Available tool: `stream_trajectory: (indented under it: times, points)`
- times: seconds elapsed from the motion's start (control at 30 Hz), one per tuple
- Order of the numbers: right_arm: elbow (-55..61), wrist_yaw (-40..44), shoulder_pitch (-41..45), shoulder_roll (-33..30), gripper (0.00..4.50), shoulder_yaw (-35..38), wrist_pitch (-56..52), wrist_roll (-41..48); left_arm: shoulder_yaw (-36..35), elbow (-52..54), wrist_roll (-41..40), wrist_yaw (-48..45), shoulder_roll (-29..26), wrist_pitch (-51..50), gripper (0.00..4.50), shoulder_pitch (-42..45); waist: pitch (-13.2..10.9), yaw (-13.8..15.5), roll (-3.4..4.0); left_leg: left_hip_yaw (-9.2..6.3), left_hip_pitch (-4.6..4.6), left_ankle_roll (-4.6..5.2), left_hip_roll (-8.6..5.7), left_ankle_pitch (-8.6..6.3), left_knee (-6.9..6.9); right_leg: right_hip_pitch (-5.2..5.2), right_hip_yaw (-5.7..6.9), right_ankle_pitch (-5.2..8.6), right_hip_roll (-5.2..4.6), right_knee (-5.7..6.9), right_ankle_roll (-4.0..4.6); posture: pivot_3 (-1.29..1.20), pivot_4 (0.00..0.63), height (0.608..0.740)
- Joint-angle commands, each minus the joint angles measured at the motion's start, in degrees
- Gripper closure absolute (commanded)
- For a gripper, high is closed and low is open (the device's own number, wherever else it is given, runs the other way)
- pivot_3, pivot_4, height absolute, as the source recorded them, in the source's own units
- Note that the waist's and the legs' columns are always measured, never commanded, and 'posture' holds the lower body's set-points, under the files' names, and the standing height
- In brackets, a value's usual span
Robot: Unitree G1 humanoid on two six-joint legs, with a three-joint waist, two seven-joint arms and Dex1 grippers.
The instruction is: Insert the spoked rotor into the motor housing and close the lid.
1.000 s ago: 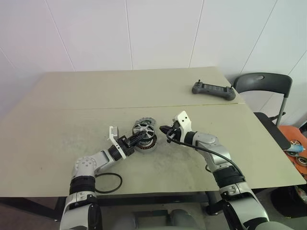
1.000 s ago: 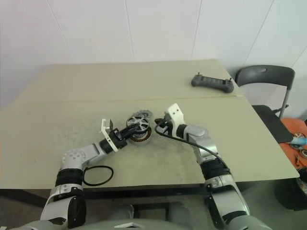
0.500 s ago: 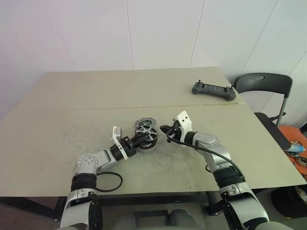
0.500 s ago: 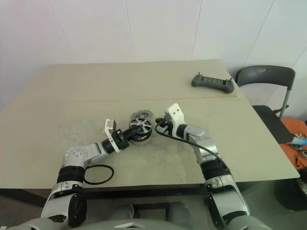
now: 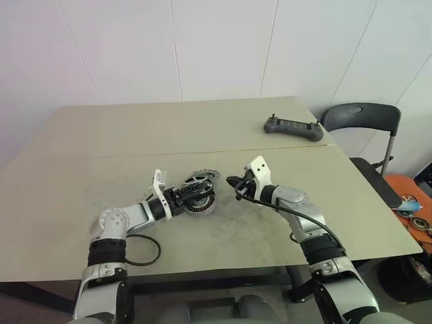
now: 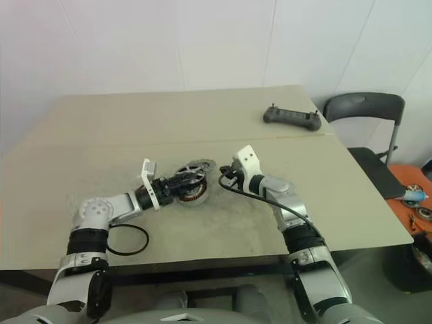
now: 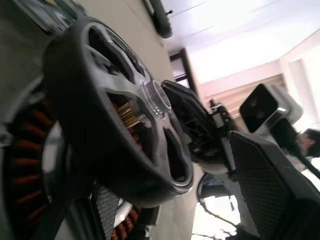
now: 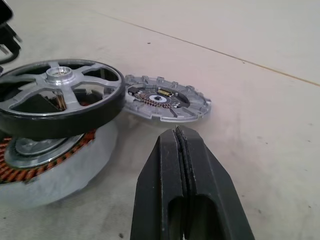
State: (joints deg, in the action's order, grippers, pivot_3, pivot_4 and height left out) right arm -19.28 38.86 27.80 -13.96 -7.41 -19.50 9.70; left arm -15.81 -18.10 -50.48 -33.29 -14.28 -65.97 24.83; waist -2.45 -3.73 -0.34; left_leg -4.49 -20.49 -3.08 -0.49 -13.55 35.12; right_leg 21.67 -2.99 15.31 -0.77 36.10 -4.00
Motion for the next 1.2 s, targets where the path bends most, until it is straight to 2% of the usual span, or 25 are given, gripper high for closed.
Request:
stream_trajectory:
  times: [0.03, 0.23, 0.4, 0.5, 0.73, 0.77, 0.83, 1.07, 1.2]
  points:
    - [1.0, -0.4, 1.2, 0.2, 4.5, 1.0, 1.3, 0.1, 2.8, 3.9, 3.3, 0.6, -3.3, -0.1, 1.03, -0.6, 0.0, -0.3, 0.0, 0.0, 0.0, 0.0, 0.0, 0.0, -0.03, 0.01, 0.0, 0.0, 0.0, 0.0, 0.0, 0.0, 0.0, 0.74]
    - [0.7, -0.7, 1.1, 0.4, 4.5, 0.8, 1.5, 0.1, 4.9, 6.4, 4.6, -1.4, -6.2, 0.6, 1.03, -0.6, 0.0, -0.3, 0.01, 0.01, -0.02, 0.0, 0.07, 0.0, -0.16, 0.12, -0.03, 0.01, 0.09, 0.03, -0.01, 0.0, 0.0, 0.74]
    - [0.5, -1.0, 1.2, 0.5, 4.5, 0.9, 1.9, 0.0, 4.1, 5.9, 3.2, -1.9, -5.0, 0.0, 1.03, -0.3, 0.0, -0.3, 0.0, 0.03, -0.02, 0.0, 0.08, -0.01, -0.11, 0.11, -0.03, 0.02, 0.08, 0.02, 0.02, 0.0, 0.0, 0.74]
    - [0.6, -1.2, 1.1, 0.4, 4.5, 0.9, 2.0, 0.0, 3.4, 5.5, 2.4, -0.6, -2.4, -0.6, 1.61, -1.0, 0.0, -0.2, 0.01, 0.02, -0.05, 0.0, 0.07, -0.01, -0.11, 0.11, -0.04, 0.02, 0.06, 0.0, 0.02, 0.0, 0.0, 0.74]
    - [0.6, -1.4, 0.9, 0.4, 4.5, 0.8, 2.1, -0.1, -1.9, 0.6, 1.2, 3.8, 4.6, -0.6, 3.93, -2.0, -0.1, 0.0, -0.05, 0.02, -0.14, 0.0, 0.03, -0.01, -0.09, 0.13, -0.03, 0.02, 0.02, -0.05, -0.01, 0.0, 0.0, 0.74]
    - [0.6, -1.4, 0.9, 0.4, 4.5, 0.8, 2.1, -0.1, -2.1, 0.6, 1.0, 4.0, 4.8, -0.7, 4.09, -2.0, -0.1, -0.1, -0.05, 0.02, -0.13, 0.0, 0.03, -0.01, -0.07, 0.12, -0.03, 0.02, 0.03, -0.04, 0.0, 0.0, 0.0, 0.74]
    - [0.6, -1.4, 0.9, 0.4, 4.5, 0.8, 2.1, -0.1, -2.4, 0.8, 0.8, 4.1, 4.9, -0.6, 4.09, -2.0, -0.1, -0.2, -0.05, 0.02, -0.09, 0.0, 0.03, -0.01, -0.06, 0.1, -0.03, 0.02, 0.04, -0.03, 0.01, 0.0, 0.0, 0.74]
    - [0.0, -1.4, 1.0, 0.8, 4.5, 0.7, 2.3, -0.3, -9.9, 2.1, -8.3, 2.4, 5.1, -4.4, 4.09, -1.5, -0.1, -0.3, -0.11, 0.02, -0.16, 0.0, 0.05, -0.01, -0.09, 0.19, -0.02, 0.02, 0.06, -0.03, 0.0, 0.0, 0.0, 0.74]
    - [0.0, -1.5, 0.8, 0.8, 4.5, 0.6, 2.4, -0.4, -11.5, 4.9, -12.6, 2.0, 5.0, -7.4, 4.09, -3.4, -0.1, -0.2, -0.11, 0.01, -0.54, 0.0, 0.04, -0.01, -0.05, 0.51, -0.03, 0.0, 0.05, -0.01, -0.02, 0.0, 0.0, 0.74]
